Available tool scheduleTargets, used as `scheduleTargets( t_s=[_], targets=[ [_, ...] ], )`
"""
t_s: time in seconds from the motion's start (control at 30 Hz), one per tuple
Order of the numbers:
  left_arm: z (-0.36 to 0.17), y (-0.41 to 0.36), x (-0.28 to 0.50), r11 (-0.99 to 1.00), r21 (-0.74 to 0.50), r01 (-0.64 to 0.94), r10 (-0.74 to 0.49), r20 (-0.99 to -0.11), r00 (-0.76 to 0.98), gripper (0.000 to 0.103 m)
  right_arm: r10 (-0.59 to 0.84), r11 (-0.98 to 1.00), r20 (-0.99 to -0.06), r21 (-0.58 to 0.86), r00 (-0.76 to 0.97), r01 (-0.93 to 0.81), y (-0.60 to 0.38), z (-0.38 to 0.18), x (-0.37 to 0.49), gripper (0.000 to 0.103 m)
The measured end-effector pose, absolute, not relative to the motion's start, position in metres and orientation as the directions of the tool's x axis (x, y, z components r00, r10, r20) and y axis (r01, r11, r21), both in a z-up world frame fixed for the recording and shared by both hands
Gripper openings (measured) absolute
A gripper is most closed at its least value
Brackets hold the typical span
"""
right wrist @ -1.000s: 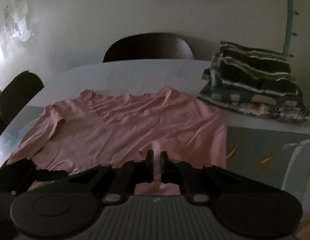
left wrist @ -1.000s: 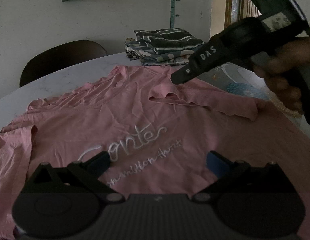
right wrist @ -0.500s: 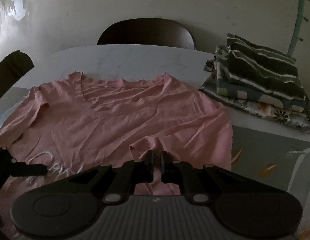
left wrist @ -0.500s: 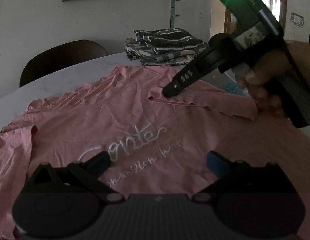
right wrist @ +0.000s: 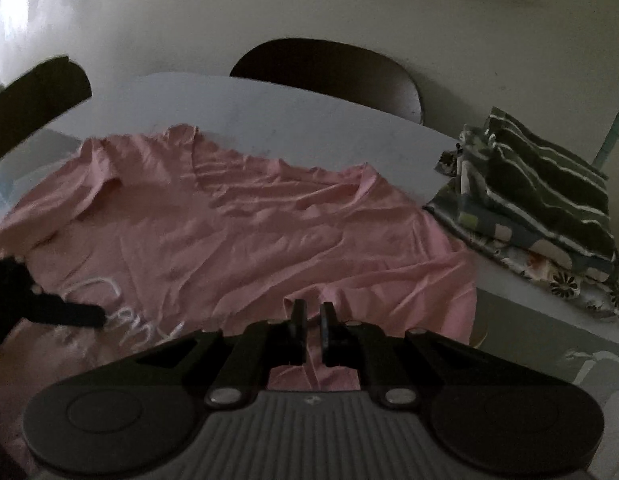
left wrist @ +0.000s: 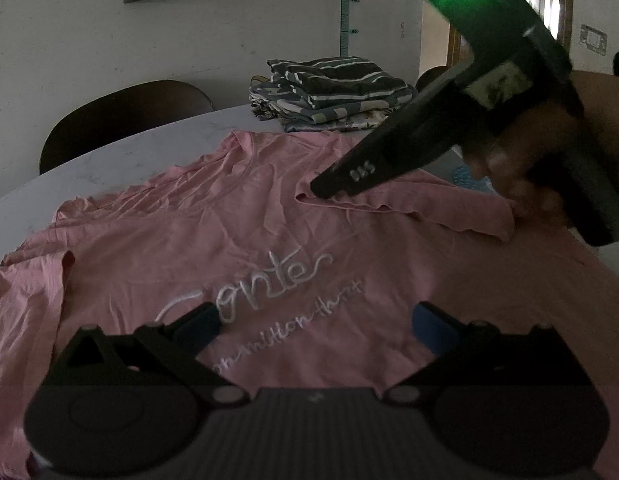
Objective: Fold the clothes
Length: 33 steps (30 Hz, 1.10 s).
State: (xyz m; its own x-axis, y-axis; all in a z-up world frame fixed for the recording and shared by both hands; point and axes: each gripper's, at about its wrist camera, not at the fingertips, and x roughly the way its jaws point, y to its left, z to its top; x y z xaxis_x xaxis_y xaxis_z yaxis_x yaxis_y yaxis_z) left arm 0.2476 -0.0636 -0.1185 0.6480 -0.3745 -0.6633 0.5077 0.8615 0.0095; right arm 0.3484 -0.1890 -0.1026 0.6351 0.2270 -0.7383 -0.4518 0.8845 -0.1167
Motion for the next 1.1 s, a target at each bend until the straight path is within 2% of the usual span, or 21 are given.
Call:
scheduleTargets(
  t_s=[0.17,0.4,0.77,0.87,0.93,1.1],
  targets=[
    [-0.119,-0.064,0.248,0.861,0.009,0.508,-0.375,-0.663,0.648,0.103,0.217,0.88,-0.732,-0.14,0.646,-0.454,-0.18,-0.106,0.355,0.006],
    [-0.118,-0.064,0.248,0.861,0.009,0.508,-0.375,-0.663,0.648,0.103,0.255,0.905,-0.719,-0.057,0.646,-0.421,-0.192,-0.094,0.351,0.007],
    [-0.118,-0.063,0.248,0.862,0.009,0.507,-0.374,-0.663,0.648,0.103,0.142,0.951,-0.748,-0.079,0.648,-0.299,-0.27,-0.081,0.295,0.008],
    [-0.118,-0.063,0.248,0.862,0.009,0.507,-0.375,-0.663,0.648,0.103,0.122,0.958,-0.757,-0.08,0.642,-0.276,-0.28,-0.084,0.281,0.009],
    [-0.118,-0.063,0.248,0.862,0.009,0.508,-0.375,-0.663,0.648,0.103,0.114,0.962,-0.763,-0.075,0.637,-0.261,-0.285,-0.086,0.272,0.015],
    [-0.118,-0.063,0.248,0.862,0.009,0.507,-0.375,-0.663,0.648,0.103,0.118,0.965,-0.762,-0.062,0.637,-0.253,-0.287,-0.088,0.262,0.016]
  ],
)
